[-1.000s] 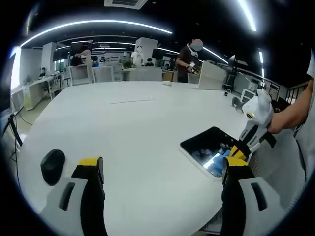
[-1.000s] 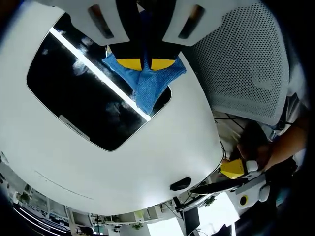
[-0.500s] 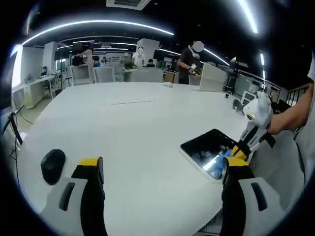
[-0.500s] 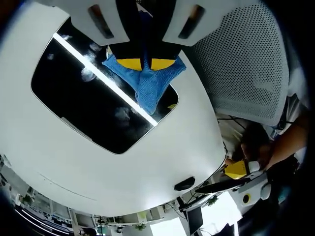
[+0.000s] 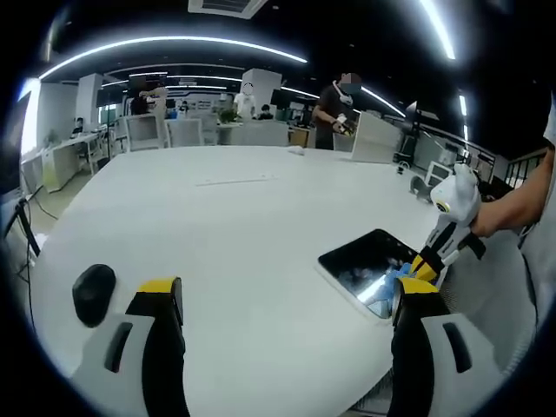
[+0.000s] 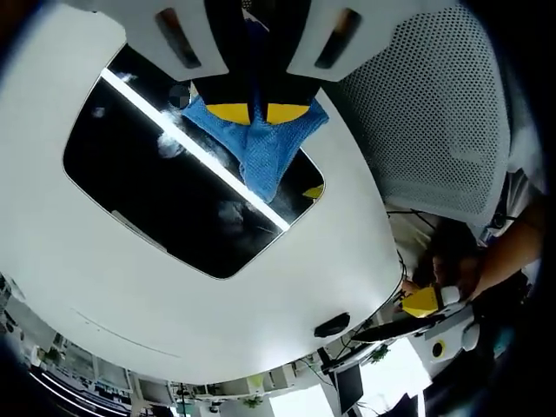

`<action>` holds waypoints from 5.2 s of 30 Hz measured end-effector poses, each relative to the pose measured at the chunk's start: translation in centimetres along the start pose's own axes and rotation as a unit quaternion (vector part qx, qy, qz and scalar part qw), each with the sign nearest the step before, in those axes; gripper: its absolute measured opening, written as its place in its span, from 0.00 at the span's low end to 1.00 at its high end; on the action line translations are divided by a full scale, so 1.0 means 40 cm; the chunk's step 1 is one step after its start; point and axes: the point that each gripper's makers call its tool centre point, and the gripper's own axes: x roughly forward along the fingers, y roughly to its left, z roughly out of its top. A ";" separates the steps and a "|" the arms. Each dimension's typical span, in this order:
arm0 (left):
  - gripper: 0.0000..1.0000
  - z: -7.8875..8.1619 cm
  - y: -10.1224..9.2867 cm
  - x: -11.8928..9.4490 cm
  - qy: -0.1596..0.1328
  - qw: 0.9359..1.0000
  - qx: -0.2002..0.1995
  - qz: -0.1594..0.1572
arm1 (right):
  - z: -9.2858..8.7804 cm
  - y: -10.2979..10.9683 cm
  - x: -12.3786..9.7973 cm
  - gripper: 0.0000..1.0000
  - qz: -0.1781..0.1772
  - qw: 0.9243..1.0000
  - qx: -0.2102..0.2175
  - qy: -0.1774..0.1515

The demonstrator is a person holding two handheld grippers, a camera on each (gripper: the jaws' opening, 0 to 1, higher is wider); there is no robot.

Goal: Wipe the mirror surface with the cleaning cloth until all visible marks leave the cleaned area.

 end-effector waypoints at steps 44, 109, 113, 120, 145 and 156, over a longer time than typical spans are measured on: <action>0.99 0.021 -0.005 0.000 -0.004 1.000 0.002 0.001 | 0.100 -0.109 0.029 0.00 -0.025 1.000 -0.009 -0.001; 0.99 0.018 -0.005 0.010 0.008 1.000 0.001 -0.001 | 0.223 -0.227 0.065 0.00 -0.038 0.999 -0.005 -0.011; 0.99 0.026 -0.009 0.010 0.004 1.000 0.001 0.000 | 0.211 -0.241 0.056 0.00 -0.042 0.999 -0.002 -0.010; 0.99 0.024 -0.015 0.018 0.006 1.000 0.002 -0.003 | 0.187 -0.270 0.036 0.00 -0.049 0.999 0.010 -0.009; 0.99 0.027 -0.013 0.024 0.006 1.000 0.006 -0.008 | 0.159 -0.315 0.012 0.00 -0.065 0.998 0.020 -0.003; 0.99 0.031 -0.011 0.029 0.005 1.000 0.010 -0.011 | 0.151 -0.308 0.009 0.00 -0.070 0.997 0.035 -0.008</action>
